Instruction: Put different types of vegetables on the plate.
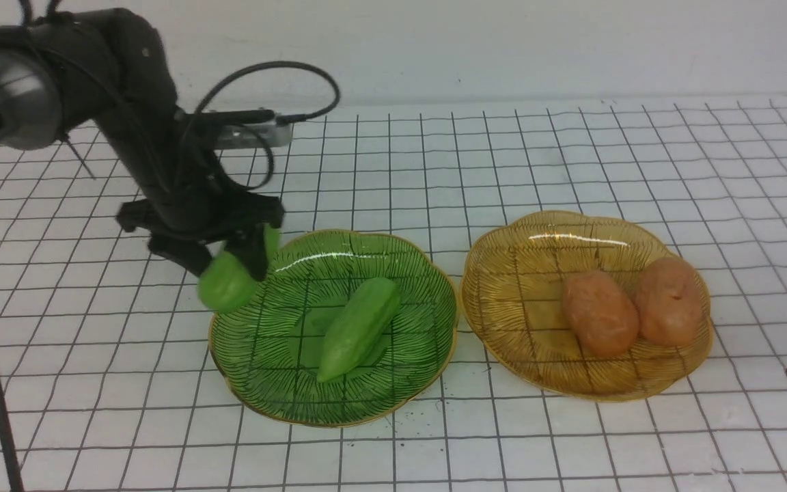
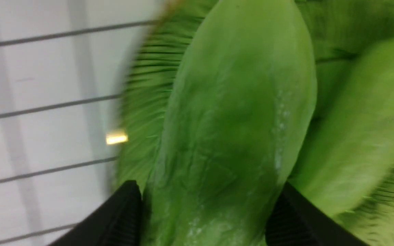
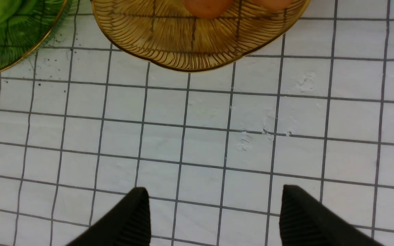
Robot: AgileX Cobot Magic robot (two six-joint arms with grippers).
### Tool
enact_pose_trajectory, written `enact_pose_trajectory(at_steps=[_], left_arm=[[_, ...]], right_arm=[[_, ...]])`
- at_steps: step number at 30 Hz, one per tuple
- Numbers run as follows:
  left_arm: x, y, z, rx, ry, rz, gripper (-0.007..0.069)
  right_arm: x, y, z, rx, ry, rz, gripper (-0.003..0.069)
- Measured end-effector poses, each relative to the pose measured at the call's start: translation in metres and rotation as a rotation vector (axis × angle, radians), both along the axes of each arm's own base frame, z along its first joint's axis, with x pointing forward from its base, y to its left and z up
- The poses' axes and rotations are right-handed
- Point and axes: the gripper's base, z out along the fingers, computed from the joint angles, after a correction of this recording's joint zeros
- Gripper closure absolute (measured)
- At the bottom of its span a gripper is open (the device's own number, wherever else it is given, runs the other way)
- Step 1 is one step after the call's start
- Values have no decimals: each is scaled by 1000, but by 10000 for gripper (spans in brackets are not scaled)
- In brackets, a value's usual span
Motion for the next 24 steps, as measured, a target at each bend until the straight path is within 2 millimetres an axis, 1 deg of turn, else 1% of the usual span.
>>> enact_pose_trajectory(at_steps=[1, 2, 3, 4, 5, 6, 10, 12, 14, 16, 17, 18, 19, 20, 21, 23, 24], left_arm=[[0, -2, -1, -1, -1, -4, 209], [0, -10, -4, -4, -3, -19, 209], [0, -23, -10, -6, -11, -45, 209], [0, -28, -13, -6, -13, -54, 209], [1, -28, -13, -7, -16, -54, 209], [1, -38, -18, -8, -25, -74, 209], [1, -43, -19, -10, -37, -83, 188], [1, -43, -19, -10, -37, -84, 150], [1, -43, -19, -9, -37, -84, 131], [1, -43, -19, -3, -38, -86, 123], [1, -43, -19, -2, -39, -86, 123], [1, -43, -20, -2, -38, -86, 123], [1, -43, -20, -1, -38, -87, 127], [1, -43, -19, 0, -37, -87, 133], [1, -42, -19, 3, -34, -89, 144], [1, -42, -16, 11, -31, -94, 191], [1, -42, -15, 12, -30, -95, 216]], right_arm=[[0, 0, 0, 0, 0, 0, 197], [0, 0, 0, 0, 0, 0, 197], [0, 0, 0, -5, -3, 10, 197], [0, 0, 0, -11, -6, 22, 197], [0, 0, 0, -11, -6, 22, 198], [-1, 0, 1, -20, -14, 41, 205], [-5, -1, 4, -30, -39, 63, 254], [-16, -2, 11, -32, -88, 67, 328], [-28, -3, 19, -29, -143, 66, 408], [-43, -5, 26, -27, -202, 65, 468], [-46, -5, 28, -27, -216, 67, 483], [-61, -8, 34, -37, -275, 70, 538], [-67, -9, 36, -47, -298, 75, 563], [-80, -11, 40, -65, -350, 84, 598], [-88, -12, 41, -74, -385, 91, 618], [-106, -15, 39, -86, -532, 101, 656], [-107, -15, 36, -87, -590, 100, 662]])
